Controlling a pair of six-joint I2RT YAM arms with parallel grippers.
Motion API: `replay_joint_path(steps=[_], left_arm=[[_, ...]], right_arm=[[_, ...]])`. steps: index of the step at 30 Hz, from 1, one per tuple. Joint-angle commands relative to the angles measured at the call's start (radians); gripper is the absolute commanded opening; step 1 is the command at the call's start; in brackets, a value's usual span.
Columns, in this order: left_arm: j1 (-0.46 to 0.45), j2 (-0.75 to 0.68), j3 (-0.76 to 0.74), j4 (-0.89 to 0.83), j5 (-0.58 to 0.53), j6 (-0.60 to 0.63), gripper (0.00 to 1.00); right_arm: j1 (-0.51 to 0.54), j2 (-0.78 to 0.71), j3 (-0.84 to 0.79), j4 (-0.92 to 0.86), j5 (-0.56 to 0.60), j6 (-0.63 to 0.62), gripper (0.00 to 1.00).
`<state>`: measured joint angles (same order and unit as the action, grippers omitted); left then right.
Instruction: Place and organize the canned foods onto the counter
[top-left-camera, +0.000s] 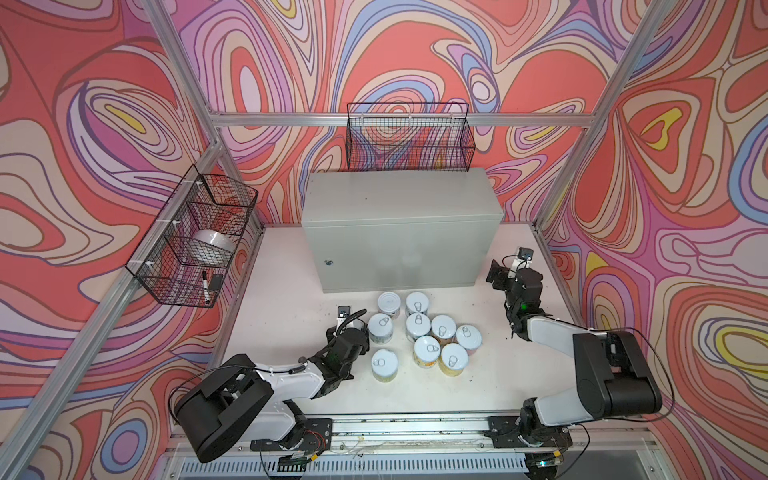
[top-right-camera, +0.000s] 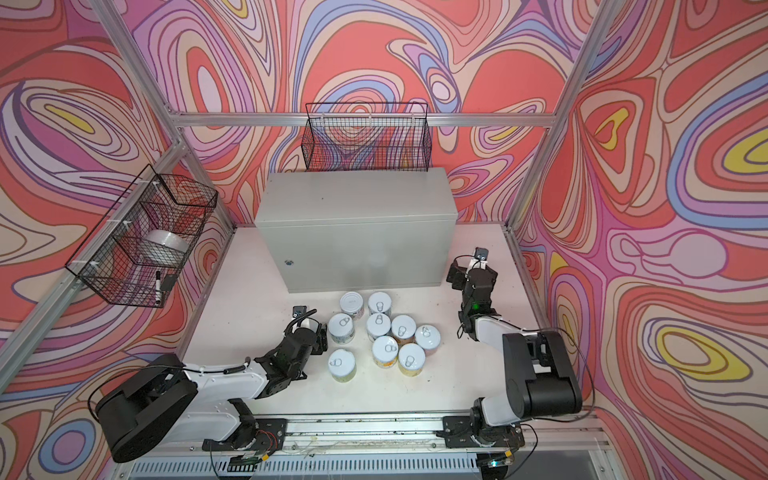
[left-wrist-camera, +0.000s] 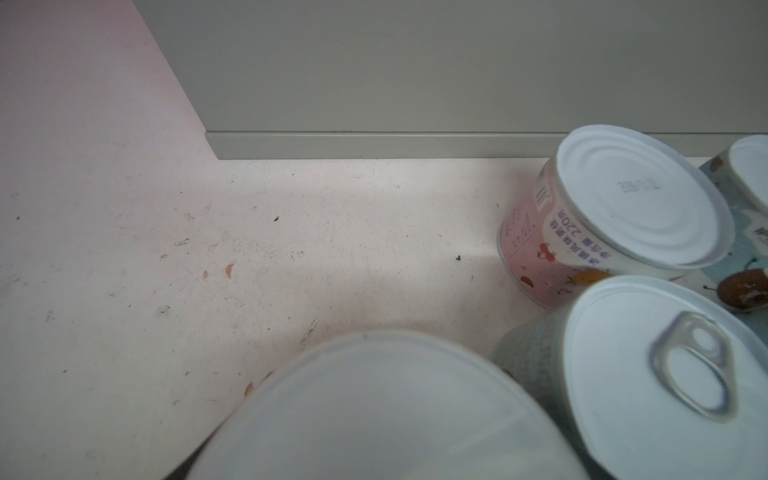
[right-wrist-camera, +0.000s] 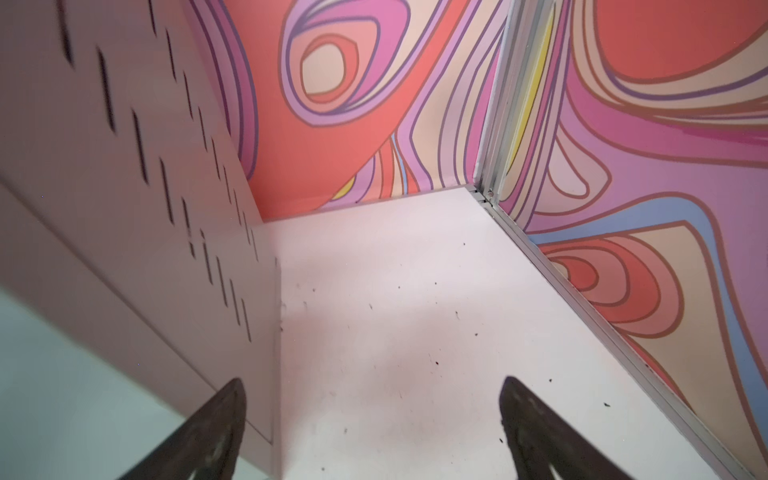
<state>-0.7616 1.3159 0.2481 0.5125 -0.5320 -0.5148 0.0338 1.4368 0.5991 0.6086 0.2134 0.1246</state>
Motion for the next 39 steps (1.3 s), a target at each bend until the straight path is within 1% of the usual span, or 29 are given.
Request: replay_joint_path(steps=[1, 2, 3, 4, 5, 7, 9, 11, 14, 18, 22, 26, 30, 33, 39], left_arm=[[0.011, 0.007, -0.028, -0.044, 0.026, -0.016, 0.48], [0.013, 0.011, -0.03, -0.037, 0.027, -0.016, 0.43], [0.015, 0.014, -0.025, -0.04, 0.028, -0.017, 0.33], [0.015, 0.013, -0.014, -0.061, 0.027, -0.018, 0.19], [0.015, 0.006, -0.001, -0.094, 0.023, -0.022, 0.0], [0.015, -0.021, 0.03, -0.174, 0.017, -0.026, 0.0], [0.013, -0.077, 0.051, -0.248, 0.01, -0.025, 0.0], [0.013, -0.164, 0.076, -0.355, -0.002, -0.034, 0.0], [0.013, -0.309, 0.145, -0.554, 0.003, -0.036, 0.0], [0.012, -0.454, 0.255, -0.785, 0.01, -0.017, 0.0], [0.012, -0.526, 0.4, -0.971, 0.033, 0.009, 0.0], [0.011, -0.525, 0.596, -1.112, 0.077, 0.05, 0.0], [0.012, -0.468, 0.804, -1.192, 0.123, 0.118, 0.0], [0.011, -0.405, 0.953, -1.232, 0.135, 0.183, 0.0], [0.029, -0.262, 1.229, -1.264, 0.113, 0.308, 0.0]], right_arm=[[0.001, -0.043, 0.071, -0.277, -0.103, 0.142, 0.98], [0.001, -0.048, 0.099, -0.338, -0.137, 0.175, 0.99], [0.002, -0.054, 0.127, -0.392, -0.178, 0.206, 0.98], [0.008, -0.071, 0.133, -0.413, -0.214, 0.224, 0.98], [0.027, -0.091, 0.128, -0.415, -0.206, 0.231, 0.98], [0.078, -0.148, 0.112, -0.417, -0.193, 0.22, 0.98], [0.145, -0.178, 0.14, -0.491, -0.127, 0.203, 0.98], [0.212, -0.192, 0.189, -0.589, -0.074, 0.19, 0.98], [0.306, -0.224, 0.232, -0.683, -0.032, 0.178, 0.96], [0.388, -0.272, 0.283, -0.781, -0.009, 0.202, 0.93], [0.473, -0.295, 0.339, -0.861, -0.009, 0.223, 0.89], [0.562, -0.285, 0.423, -0.965, 0.0, 0.244, 0.88], [0.626, -0.291, 0.466, -1.012, 0.006, 0.249, 0.88], [0.638, -0.292, 0.499, -1.04, 0.011, 0.256, 0.89], [0.644, -0.291, 0.546, -1.051, 0.013, 0.267, 0.89]])
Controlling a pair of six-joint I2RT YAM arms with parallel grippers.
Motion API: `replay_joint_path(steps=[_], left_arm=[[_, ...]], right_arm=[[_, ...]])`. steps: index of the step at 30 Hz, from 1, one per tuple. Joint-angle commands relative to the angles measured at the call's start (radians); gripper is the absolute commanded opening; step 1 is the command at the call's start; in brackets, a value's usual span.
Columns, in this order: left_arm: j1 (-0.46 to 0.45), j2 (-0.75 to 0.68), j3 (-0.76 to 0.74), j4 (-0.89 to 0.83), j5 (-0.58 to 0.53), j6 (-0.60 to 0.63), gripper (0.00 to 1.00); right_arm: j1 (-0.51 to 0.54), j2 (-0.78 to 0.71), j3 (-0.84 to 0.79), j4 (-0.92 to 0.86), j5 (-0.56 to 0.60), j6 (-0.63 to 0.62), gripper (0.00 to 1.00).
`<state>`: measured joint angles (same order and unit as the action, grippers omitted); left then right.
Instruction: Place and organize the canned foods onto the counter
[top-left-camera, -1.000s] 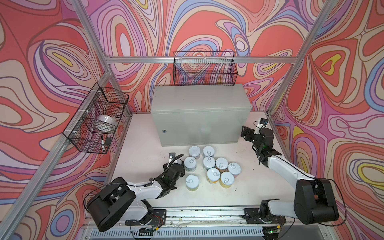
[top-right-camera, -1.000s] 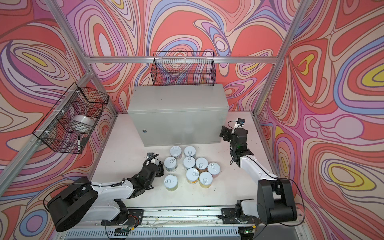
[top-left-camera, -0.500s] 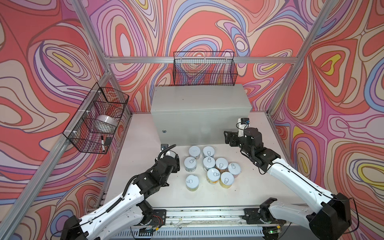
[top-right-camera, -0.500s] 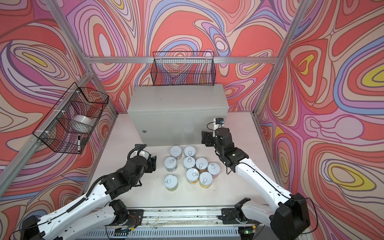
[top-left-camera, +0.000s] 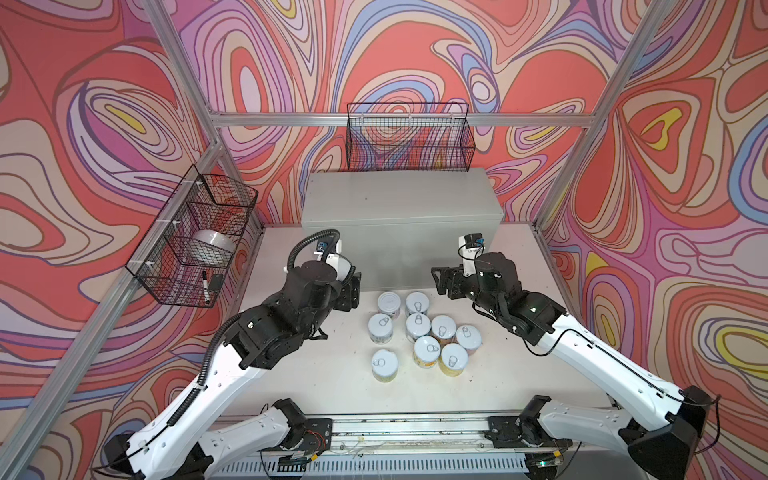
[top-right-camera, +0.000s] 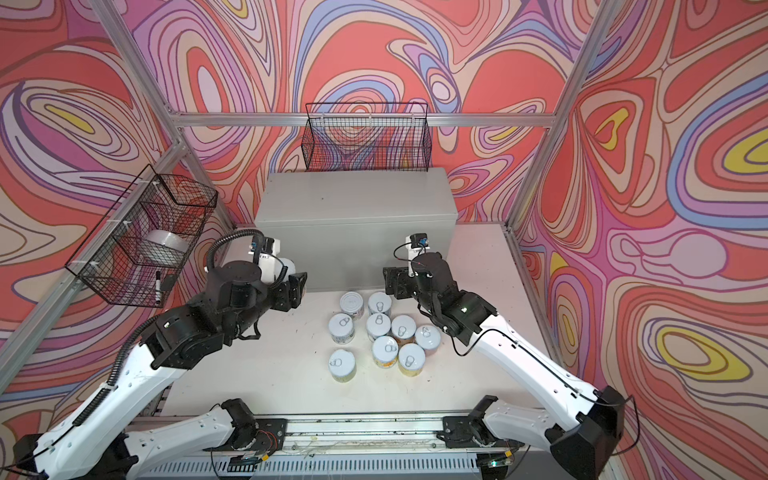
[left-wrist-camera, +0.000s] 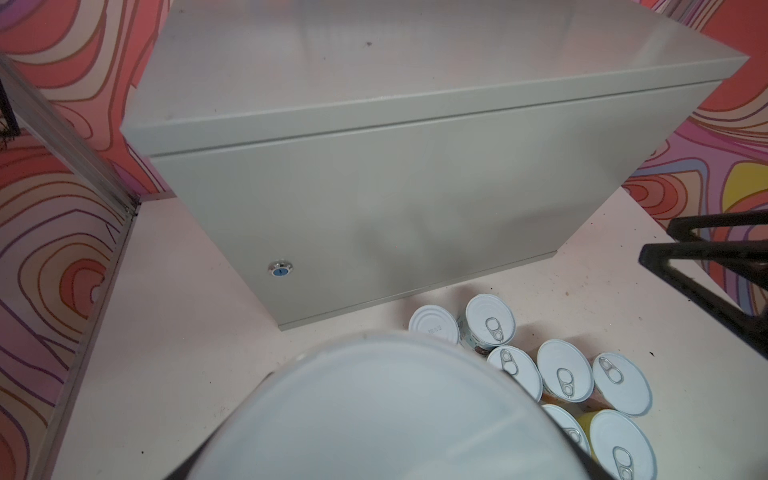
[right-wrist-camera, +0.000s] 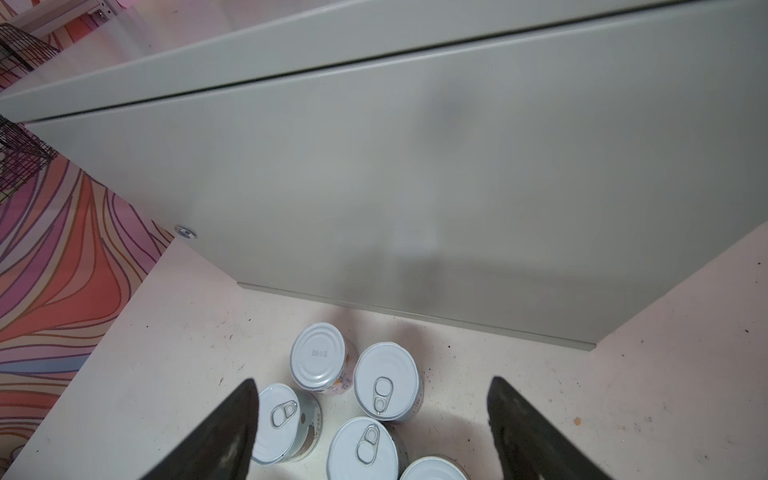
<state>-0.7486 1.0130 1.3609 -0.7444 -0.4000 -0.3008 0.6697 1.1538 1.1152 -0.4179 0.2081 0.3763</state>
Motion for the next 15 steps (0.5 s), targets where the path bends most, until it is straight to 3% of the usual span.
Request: replay_joint_path(steps=[1, 15], left_arm=[[0.027, 0.065, 0.152, -0.012, -0.018, 0.108, 0.0], [0.336, 0.413, 0.581, -0.006, 0.227, 0.16, 0.0]], right_arm=[[0.01, -0.008, 0.035, -0.022, 0.016, 0.017, 0.89], [0.01, 0.04, 0.204, -0.095, 0.039, 0.026, 0.89]])
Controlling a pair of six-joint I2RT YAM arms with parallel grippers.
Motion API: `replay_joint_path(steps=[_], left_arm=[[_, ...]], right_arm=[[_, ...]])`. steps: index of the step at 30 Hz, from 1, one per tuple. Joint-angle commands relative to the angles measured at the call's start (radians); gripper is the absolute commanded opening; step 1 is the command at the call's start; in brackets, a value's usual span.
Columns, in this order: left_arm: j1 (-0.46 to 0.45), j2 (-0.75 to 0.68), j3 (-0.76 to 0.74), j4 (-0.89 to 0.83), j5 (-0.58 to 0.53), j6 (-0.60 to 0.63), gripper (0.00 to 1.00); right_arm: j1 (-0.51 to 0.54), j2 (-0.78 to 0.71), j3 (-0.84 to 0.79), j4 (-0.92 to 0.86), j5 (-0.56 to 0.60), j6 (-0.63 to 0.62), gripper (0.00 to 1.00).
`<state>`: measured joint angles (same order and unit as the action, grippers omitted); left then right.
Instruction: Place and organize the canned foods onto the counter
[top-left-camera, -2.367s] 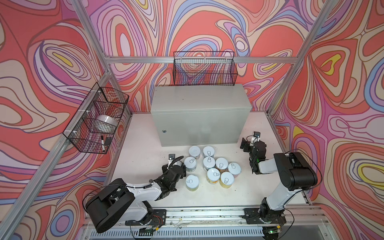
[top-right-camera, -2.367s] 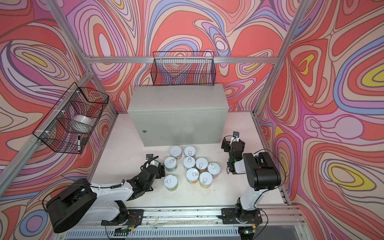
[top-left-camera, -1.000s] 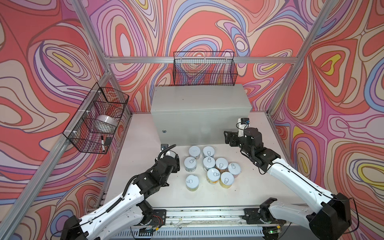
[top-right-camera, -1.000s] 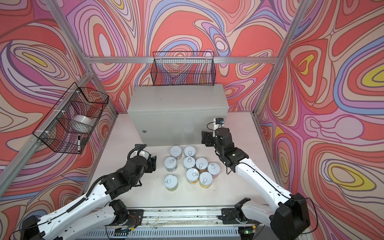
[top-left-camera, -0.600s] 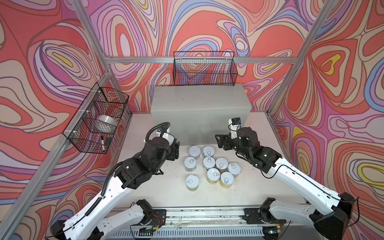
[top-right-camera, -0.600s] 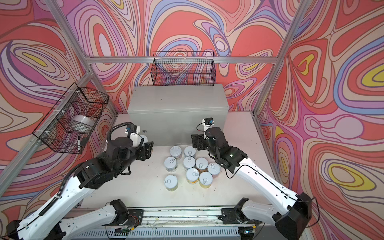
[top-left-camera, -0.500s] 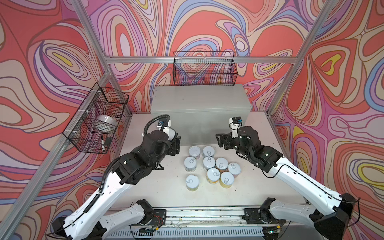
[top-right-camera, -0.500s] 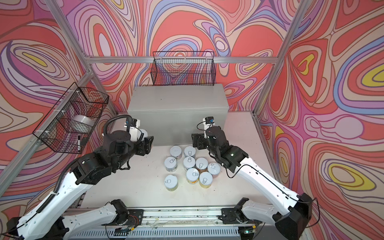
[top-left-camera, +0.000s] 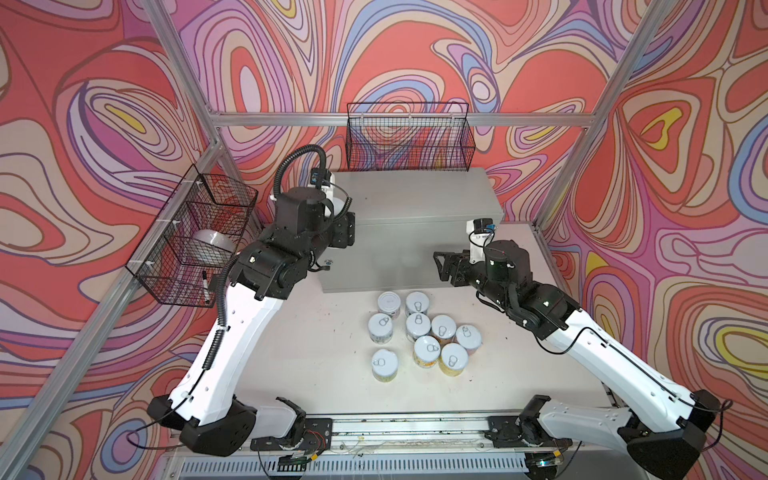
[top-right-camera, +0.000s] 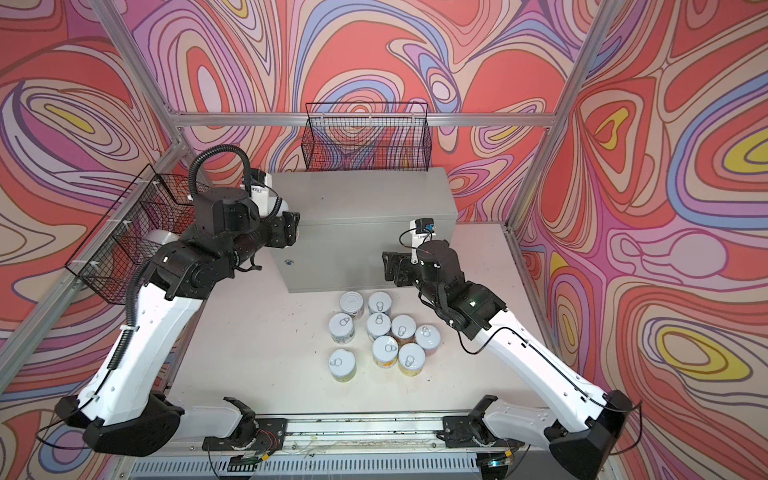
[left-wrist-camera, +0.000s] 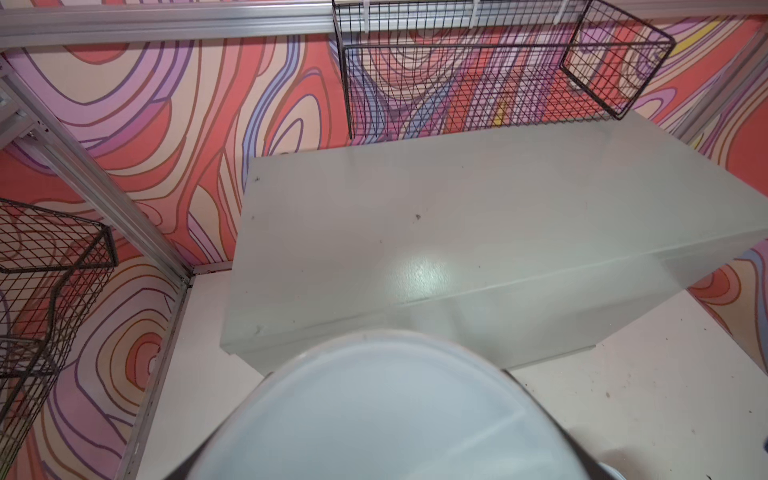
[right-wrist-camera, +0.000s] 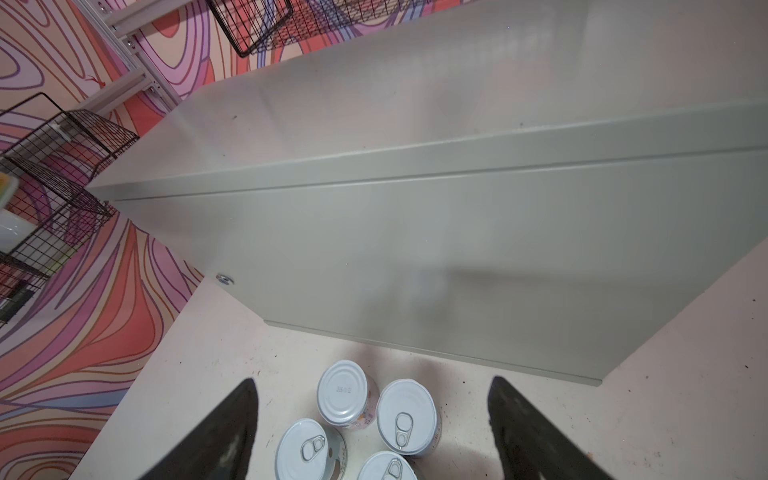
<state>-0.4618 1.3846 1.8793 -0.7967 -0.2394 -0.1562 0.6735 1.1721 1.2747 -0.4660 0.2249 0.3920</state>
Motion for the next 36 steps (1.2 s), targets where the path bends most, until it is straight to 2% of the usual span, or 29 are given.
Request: replay_joint_path(steps=[1, 8, 12, 18, 23, 28, 33, 34, 36], left_arm=[[0.068, 0.059, 0.08, 0.051, 0.08, 0.012, 0.0], [0.175, 0.19, 0.197, 0.091, 0.173, -0.022, 0.0], [0.189, 0.304, 0.345, 0.024, 0.182, -0.014, 0.0], [0.222, 0.411, 0.445, -0.01, 0.183, -0.041, 0.0], [0.245, 0.515, 0.587, -0.091, 0.174, -0.037, 0.0], [0.253, 0.577, 0.663, -0.121, 0.177, -0.037, 0.0], [0.254, 0.601, 0.678, -0.13, 0.163, -0.026, 0.0], [0.253, 0.603, 0.678, -0.131, 0.159, -0.022, 0.02], [0.254, 0.611, 0.677, -0.136, 0.157, -0.017, 0.16]], right_arm=[[0.006, 0.023, 0.054, -0.052, 0.022, 0.01, 0.89], [0.006, 0.03, 0.112, -0.074, 0.033, 0.018, 0.89], [0.006, 0.032, 0.139, -0.084, 0.061, 0.007, 0.89], [0.006, 0.069, 0.173, -0.104, 0.062, 0.005, 0.9], [0.006, 0.097, 0.2, -0.122, 0.075, 0.001, 0.9], [0.006, 0.124, 0.225, -0.122, 0.085, -0.014, 0.91], [0.006, 0.156, 0.247, -0.134, 0.089, -0.017, 0.97], [0.006, 0.161, 0.248, -0.13, 0.087, -0.016, 0.97], [0.006, 0.171, 0.25, -0.131, 0.085, -0.016, 0.98]])
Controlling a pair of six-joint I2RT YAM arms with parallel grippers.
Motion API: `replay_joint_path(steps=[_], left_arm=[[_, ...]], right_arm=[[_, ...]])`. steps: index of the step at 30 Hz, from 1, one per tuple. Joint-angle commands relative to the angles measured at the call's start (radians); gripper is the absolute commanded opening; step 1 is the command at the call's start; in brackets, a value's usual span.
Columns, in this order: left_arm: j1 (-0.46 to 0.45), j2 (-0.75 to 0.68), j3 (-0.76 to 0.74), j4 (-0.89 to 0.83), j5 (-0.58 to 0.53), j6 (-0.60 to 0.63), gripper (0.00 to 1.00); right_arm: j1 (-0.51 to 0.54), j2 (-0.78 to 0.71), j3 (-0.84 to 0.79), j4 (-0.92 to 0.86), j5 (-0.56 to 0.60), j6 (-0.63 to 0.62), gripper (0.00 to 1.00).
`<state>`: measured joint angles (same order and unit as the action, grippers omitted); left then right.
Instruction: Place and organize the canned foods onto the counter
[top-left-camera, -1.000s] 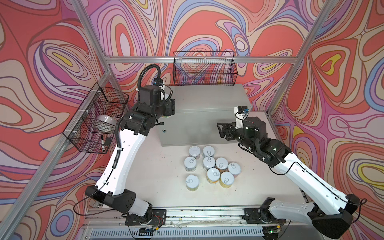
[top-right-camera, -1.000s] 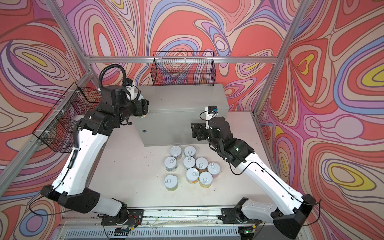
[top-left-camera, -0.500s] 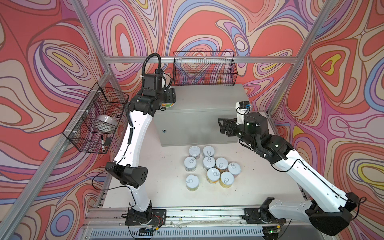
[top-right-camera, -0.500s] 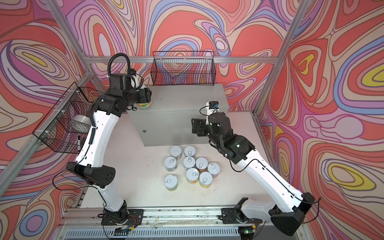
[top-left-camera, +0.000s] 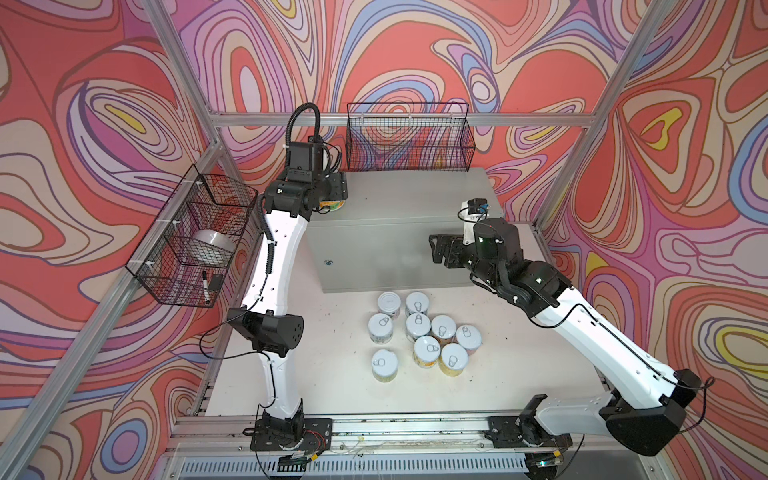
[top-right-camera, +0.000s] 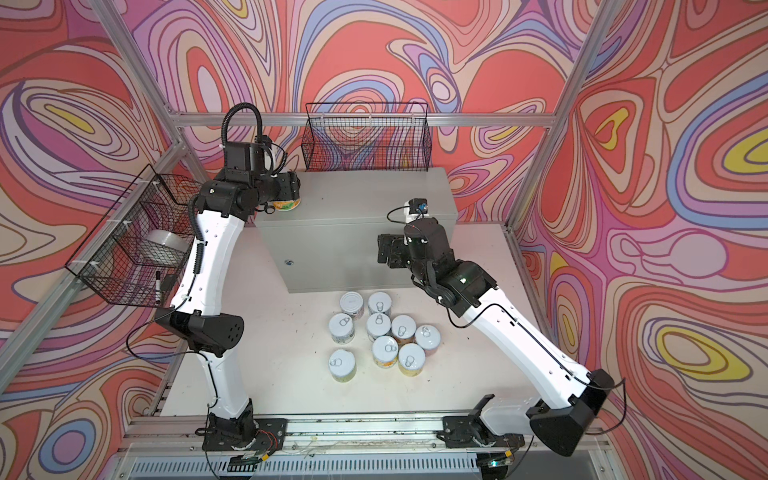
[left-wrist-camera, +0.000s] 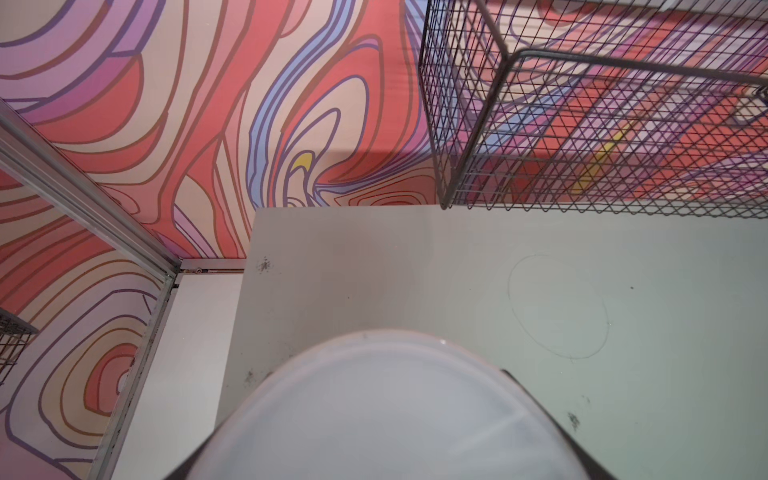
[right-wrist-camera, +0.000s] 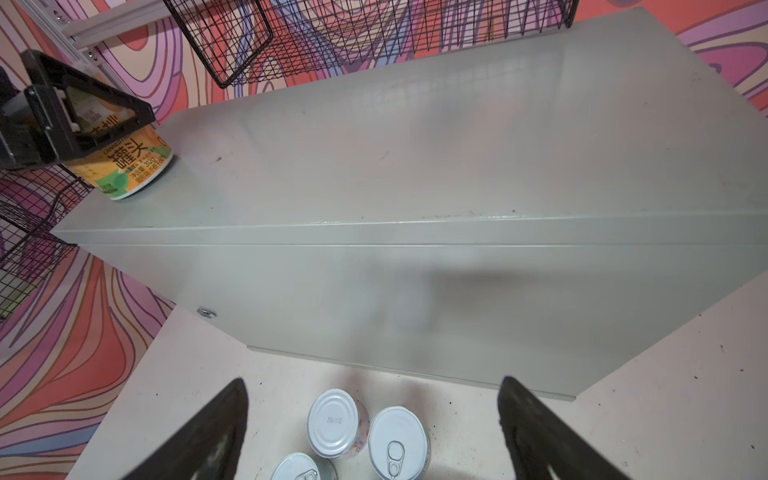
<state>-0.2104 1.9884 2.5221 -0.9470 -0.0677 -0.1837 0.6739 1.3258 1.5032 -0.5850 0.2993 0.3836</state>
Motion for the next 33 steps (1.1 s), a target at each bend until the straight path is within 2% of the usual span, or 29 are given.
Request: replay_joint_path(steps=[1, 6, 7, 9, 10, 13, 22, 28, 31, 33], left_arm=[[0.002, 0.01, 0.034, 0.011, -0.015, 0.014, 0.24], [0.002, 0.022, 0.03, 0.008, -0.021, 0.02, 0.46], [0.003, 0.021, 0.028, 0.011, -0.018, 0.018, 0.56], [0.003, 0.016, 0.02, 0.02, -0.017, 0.017, 0.67], [0.003, 0.009, 0.007, 0.03, -0.013, 0.021, 0.79], [0.002, -0.011, -0.024, 0.05, -0.009, 0.02, 1.0], [-0.001, -0.119, -0.174, 0.107, -0.023, 0.032, 1.0], [-0.012, -0.229, -0.339, 0.156, -0.031, 0.031, 0.99], [-0.013, -0.257, -0.4, 0.174, -0.032, 0.022, 0.94], [-0.012, -0.263, -0.423, 0.186, -0.045, 0.018, 0.84]], right_arm=[[0.006, 0.022, 0.025, -0.013, 0.011, -0.008, 0.98], [0.006, 0.033, 0.03, -0.014, 0.014, -0.008, 0.98], [0.006, 0.035, 0.032, -0.017, 0.016, -0.008, 0.98], [0.006, 0.039, 0.038, -0.021, 0.016, -0.009, 0.98], [0.006, 0.04, 0.04, -0.022, 0.017, -0.01, 0.98], [0.006, 0.049, 0.044, -0.022, 0.016, -0.011, 0.98], [0.005, 0.077, 0.055, -0.01, -0.015, -0.013, 0.98], [0.005, 0.093, 0.063, -0.004, -0.038, -0.014, 0.98], [0.006, 0.093, 0.061, 0.011, -0.048, -0.014, 0.98], [0.006, 0.092, 0.058, 0.018, -0.053, -0.014, 0.98]])
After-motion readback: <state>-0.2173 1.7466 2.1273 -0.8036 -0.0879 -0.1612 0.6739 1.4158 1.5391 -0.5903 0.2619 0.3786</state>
